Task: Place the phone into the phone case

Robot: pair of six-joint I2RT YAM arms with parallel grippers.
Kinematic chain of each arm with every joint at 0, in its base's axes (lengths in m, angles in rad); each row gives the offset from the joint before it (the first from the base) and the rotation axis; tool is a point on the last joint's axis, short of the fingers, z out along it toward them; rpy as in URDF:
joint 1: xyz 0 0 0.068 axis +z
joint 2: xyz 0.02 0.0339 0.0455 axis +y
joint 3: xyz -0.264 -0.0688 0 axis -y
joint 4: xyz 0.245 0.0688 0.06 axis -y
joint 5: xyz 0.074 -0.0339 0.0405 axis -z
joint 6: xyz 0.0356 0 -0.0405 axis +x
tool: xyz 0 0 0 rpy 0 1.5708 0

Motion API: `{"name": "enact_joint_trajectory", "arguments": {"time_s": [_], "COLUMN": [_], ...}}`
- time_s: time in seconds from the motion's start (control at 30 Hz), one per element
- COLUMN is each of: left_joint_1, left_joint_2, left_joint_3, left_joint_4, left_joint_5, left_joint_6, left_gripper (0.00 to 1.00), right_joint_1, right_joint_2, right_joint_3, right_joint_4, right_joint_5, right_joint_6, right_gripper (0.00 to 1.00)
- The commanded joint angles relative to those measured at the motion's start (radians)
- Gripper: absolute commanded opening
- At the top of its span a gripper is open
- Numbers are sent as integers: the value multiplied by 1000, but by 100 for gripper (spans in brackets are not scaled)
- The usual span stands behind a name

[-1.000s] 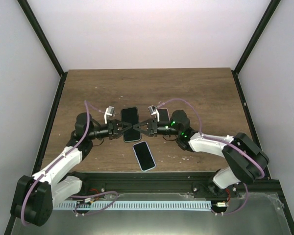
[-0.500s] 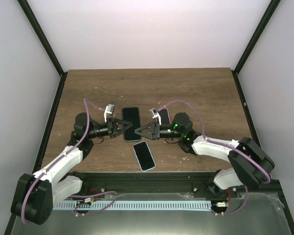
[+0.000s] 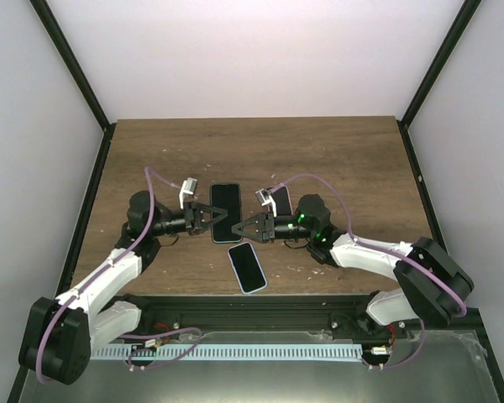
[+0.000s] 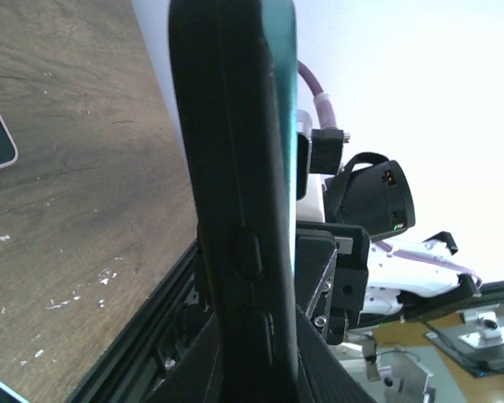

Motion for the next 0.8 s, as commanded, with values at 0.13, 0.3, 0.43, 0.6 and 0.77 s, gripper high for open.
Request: {"name": "enact_joint_trajectory", "arguments": {"time_s": [0.13,0.3,0.43,0.6,0.77], "left_joint_1": [8,8,8,5,3], "left_joint_2": [-19,-10,-9,-26,-32], "left_joint_3": [99,54,38,38,36], "left_joint_4": [-277,-118,-58,-61,-21], "left_joint_5": [-113,-66,-47,-56,-29], "left_joint_6": [334,214,170,164,129], "left_gripper": [6,7,7,7,11], "right_joint_1": [27,27,27,31,31], "right_joint_2": [-60,-69,-61,-36,-30], "right_joint_3": [-14,-24,-31,-20,28], "right_joint_4": [-36,17,74,76,9], "right_joint_5": [-18,-8,-16,-37,-42], "right_joint_6": [69,81,114,96,-14], "right_gripper": [1,20,25,37,6]}}
